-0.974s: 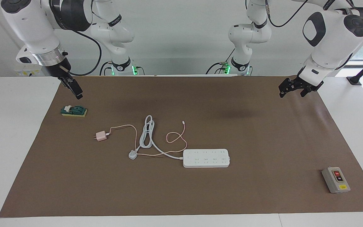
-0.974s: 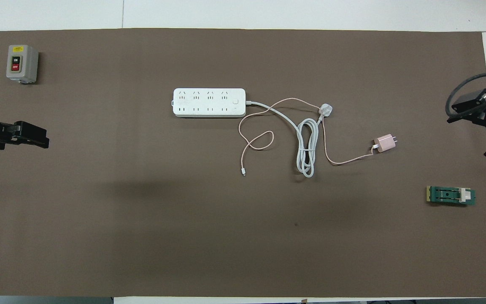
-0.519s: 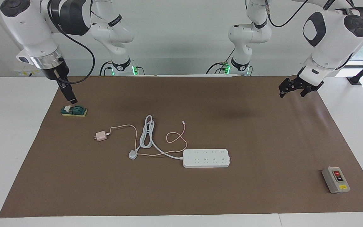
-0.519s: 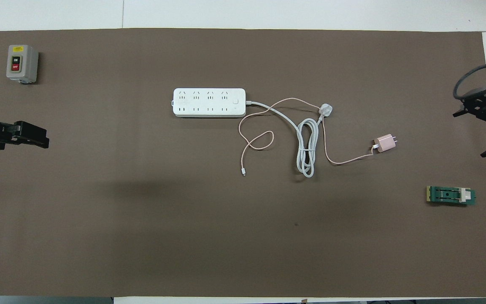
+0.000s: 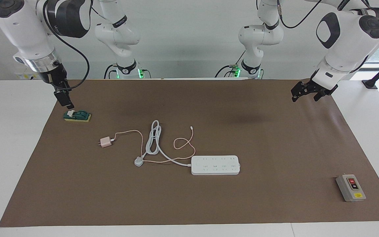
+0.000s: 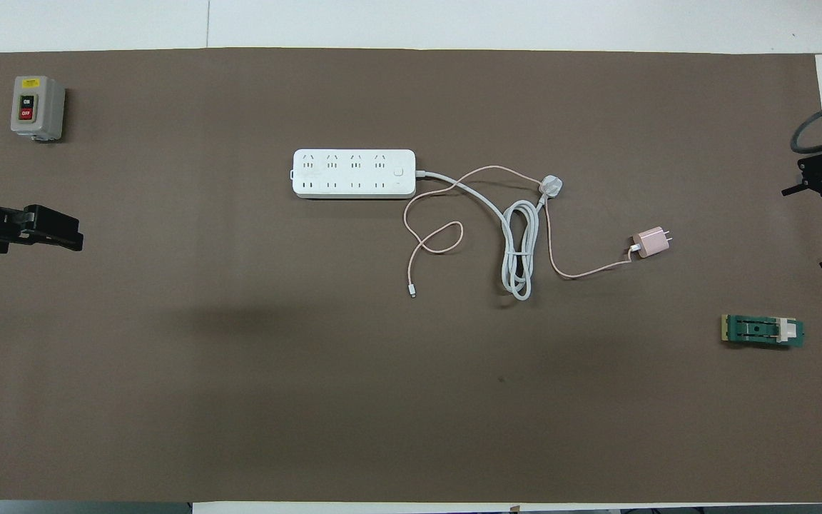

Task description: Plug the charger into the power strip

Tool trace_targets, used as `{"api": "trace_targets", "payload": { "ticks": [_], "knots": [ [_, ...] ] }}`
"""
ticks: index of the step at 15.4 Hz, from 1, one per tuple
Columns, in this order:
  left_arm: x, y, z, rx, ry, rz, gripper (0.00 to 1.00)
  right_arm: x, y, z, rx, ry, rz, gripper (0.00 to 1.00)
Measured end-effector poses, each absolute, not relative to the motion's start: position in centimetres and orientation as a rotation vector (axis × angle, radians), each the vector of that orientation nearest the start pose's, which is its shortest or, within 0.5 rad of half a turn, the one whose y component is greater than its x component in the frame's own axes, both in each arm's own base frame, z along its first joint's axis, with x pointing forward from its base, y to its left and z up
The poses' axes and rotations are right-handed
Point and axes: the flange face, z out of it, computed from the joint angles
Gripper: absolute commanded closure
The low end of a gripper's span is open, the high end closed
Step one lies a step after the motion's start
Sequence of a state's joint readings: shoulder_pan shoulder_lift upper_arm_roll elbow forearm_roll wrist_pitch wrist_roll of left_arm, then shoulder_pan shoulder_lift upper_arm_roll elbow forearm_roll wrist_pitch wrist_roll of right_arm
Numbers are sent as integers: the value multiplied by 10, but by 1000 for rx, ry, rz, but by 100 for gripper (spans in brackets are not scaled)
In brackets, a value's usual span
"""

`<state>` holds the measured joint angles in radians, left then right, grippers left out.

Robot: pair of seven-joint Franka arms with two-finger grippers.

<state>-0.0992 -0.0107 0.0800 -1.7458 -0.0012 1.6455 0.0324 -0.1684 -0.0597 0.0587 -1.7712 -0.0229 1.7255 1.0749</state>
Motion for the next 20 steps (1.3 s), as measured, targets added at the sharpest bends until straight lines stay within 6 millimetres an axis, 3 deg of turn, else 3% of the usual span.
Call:
{"api": "trace_targets", "payload": {
  "ticks": [4, 8, 13, 15, 20],
  "knots": [
    [549, -10, 554, -3140, 81, 141, 0, 539, -55, 574, -2633, 1750, -15, 0],
    [549, -11, 554, -3140, 81, 141, 0, 538, -52, 579, -2534, 1758, 28, 0],
    [549, -11, 554, -3140, 81, 141, 0, 539, -80, 581, -2409, 1819, 16, 0],
    [549, -11, 554, -3140, 81, 141, 0, 540, -93, 569, -2375, 1851, 57, 0],
    [549, -11, 554, -3140, 81, 141, 0, 570, -109, 502, -2344, 1913, 129, 0]
  ]
}}
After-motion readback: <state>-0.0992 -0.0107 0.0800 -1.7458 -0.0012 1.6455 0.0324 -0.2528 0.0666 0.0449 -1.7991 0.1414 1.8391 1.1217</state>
